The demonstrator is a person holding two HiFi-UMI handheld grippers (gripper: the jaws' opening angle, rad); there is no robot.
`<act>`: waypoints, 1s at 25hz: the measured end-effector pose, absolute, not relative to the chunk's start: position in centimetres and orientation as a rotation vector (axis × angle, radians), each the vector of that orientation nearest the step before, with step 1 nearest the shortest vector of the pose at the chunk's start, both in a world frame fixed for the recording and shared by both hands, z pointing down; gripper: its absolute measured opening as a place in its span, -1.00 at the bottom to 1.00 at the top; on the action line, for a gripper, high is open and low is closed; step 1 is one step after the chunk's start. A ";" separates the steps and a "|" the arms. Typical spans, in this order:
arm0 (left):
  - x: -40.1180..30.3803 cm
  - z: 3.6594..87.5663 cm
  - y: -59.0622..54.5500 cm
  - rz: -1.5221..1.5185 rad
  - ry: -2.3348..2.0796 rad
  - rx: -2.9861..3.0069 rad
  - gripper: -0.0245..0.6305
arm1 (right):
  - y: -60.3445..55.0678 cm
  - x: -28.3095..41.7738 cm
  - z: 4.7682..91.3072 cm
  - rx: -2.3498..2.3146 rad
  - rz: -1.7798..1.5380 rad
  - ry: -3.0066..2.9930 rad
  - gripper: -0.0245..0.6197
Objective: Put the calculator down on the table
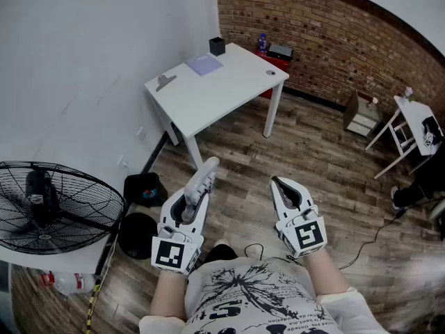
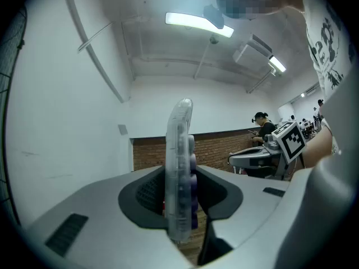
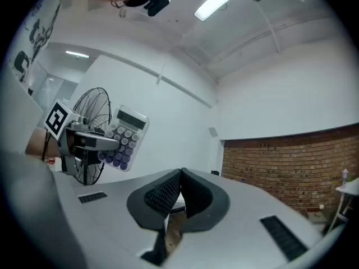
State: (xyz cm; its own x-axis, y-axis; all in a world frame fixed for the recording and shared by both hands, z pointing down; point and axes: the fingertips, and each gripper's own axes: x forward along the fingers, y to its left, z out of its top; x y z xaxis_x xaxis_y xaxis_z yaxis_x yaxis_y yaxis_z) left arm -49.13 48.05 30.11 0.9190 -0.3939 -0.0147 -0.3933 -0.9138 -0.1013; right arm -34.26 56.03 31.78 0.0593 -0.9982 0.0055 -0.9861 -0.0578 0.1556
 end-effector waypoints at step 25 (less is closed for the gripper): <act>-40.7 32.7 42.1 -0.055 0.573 -3.019 -0.50 | 50.4 -26.4 35.1 2.246 -0.034 -2.037 -0.88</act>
